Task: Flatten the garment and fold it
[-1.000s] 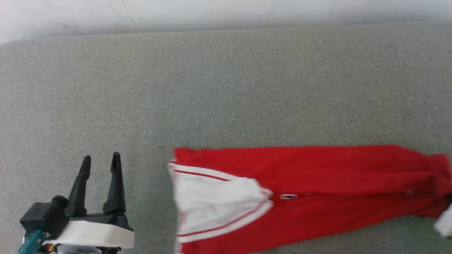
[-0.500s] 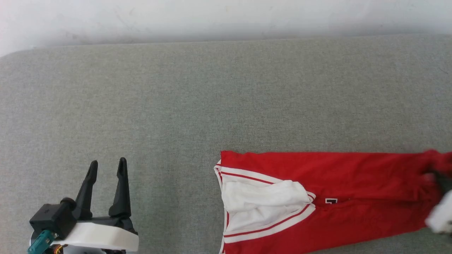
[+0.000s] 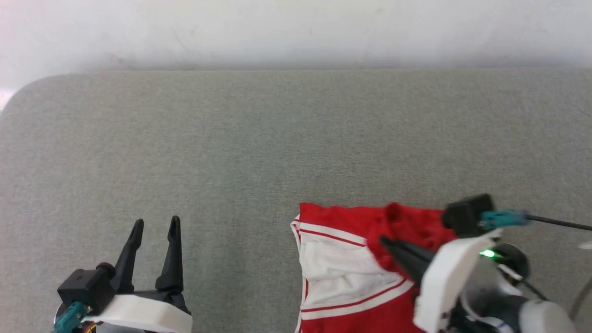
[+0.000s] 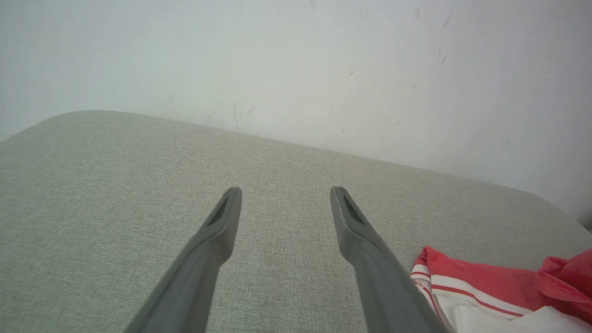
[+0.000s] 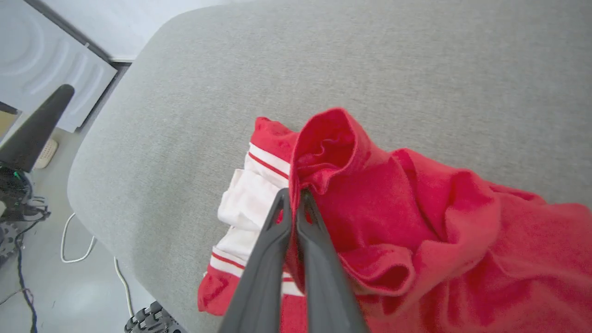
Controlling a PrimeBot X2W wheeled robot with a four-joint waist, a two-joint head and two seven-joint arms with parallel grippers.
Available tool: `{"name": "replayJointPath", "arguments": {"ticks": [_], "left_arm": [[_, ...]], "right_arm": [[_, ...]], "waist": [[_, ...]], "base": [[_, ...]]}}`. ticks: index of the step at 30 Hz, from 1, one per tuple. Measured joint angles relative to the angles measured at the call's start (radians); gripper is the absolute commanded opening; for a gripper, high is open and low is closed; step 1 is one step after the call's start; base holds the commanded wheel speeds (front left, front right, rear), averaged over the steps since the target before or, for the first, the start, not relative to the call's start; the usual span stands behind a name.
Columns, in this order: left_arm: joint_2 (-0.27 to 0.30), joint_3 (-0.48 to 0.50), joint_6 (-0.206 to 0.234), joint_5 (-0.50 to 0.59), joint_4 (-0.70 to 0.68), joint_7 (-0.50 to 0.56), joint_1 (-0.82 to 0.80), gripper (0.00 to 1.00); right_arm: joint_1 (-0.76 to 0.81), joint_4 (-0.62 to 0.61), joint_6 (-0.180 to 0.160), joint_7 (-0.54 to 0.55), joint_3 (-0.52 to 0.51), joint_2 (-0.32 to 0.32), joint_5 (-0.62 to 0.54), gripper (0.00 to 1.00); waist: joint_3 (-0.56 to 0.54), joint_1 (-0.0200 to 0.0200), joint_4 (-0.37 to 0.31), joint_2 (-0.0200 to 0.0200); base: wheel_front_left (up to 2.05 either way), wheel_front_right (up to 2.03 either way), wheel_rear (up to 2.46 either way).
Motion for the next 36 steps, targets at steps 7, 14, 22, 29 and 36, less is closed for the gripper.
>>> {"name": "replayJointPath", "arguments": {"ticks": [7, 14, 22, 29, 36], "left_arm": [[-0.005, -0.012, -0.008, -0.008, 0.02, 0.0, -0.001, 1.0], [-0.018, -0.027, -0.018, -0.018, 0.05, -0.002, -0.014, 1.0], [-0.031, -0.039, -0.026, -0.025, 0.078, -0.007, -0.024, 1.0], [-0.032, -0.039, -0.026, -0.027, 0.081, -0.012, -0.025, 1.0], [-0.035, -0.042, -0.025, -0.029, 0.073, -0.014, -0.027, 1.0]], "right_arm": [[-0.095, 0.071, 0.0, -0.012, 0.166, 0.007, 0.007, 0.0], [-0.183, 0.232, 0.0, -0.054, 0.265, 0.021, -0.025, 0.0], [-0.219, 0.476, 0.0, -0.096, 0.302, 0.025, -0.105, 0.42], [-0.256, 0.415, 0.0, -0.162, 0.295, 0.027, -0.053, 1.0], [-0.203, 0.185, 0.0, -0.179, 0.028, 0.009, -0.133, 1.0]], "waist": [[-0.008, 0.0, 0.032, -0.0001], [0.002, 0.0, 0.063, 0.0], [0.004, 0.0, 0.091, -0.0001], [0.007, 0.0, 0.075, 0.0], [0.022, 0.0, 0.032, -0.0001]], "base": [[0.0, 0.0, 0.0], [0.0, 0.0, 0.0], [0.0, 0.0, 0.0], [0.0, 0.0, 0.0], [0.0, 0.0, 0.0]]}}
